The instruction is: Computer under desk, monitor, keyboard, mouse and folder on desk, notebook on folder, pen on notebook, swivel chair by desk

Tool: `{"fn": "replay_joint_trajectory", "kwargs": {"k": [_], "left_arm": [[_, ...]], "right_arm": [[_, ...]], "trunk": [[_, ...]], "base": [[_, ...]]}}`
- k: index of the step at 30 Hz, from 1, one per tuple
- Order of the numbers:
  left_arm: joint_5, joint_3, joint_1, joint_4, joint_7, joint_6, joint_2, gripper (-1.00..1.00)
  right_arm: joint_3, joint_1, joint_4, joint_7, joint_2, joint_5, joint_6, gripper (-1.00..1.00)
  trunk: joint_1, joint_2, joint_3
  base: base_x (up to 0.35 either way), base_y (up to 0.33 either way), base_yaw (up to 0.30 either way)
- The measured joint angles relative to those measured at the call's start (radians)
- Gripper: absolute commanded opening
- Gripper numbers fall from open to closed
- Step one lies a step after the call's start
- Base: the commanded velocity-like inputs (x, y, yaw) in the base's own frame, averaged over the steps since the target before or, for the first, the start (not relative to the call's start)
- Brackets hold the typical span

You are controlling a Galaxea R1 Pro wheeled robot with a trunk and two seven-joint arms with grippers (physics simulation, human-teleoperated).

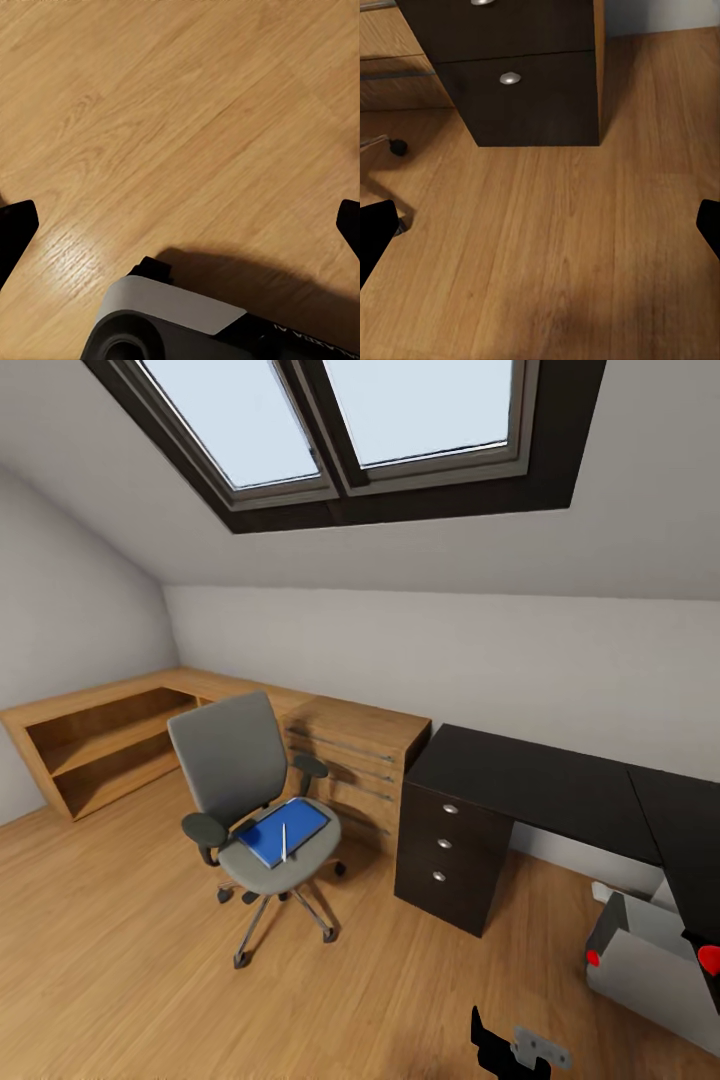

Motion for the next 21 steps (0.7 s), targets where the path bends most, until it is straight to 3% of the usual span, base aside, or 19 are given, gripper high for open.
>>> {"fn": "replay_joint_trajectory", "kwargs": {"k": [7,21], "left_arm": [[0.003,0.003,0.000,0.002,-0.001,-0.001,0.005,1.00],[0.004,0.004,0.000,0.002,-0.001,-0.002,0.011,1.00]], "right_arm": [[0.000,0.000,0.000,0.000,0.000,0.000,0.000,1.00],[0.000,0.000,0.001,0.000,0.000,0.000,0.000,1.00]], "trunk": [[0.000,0.000,0.000],[0.001,0.000,0.000]], "base": [[-0.080,0.034,-0.001],[-0.273,0.169,0.000]]}}
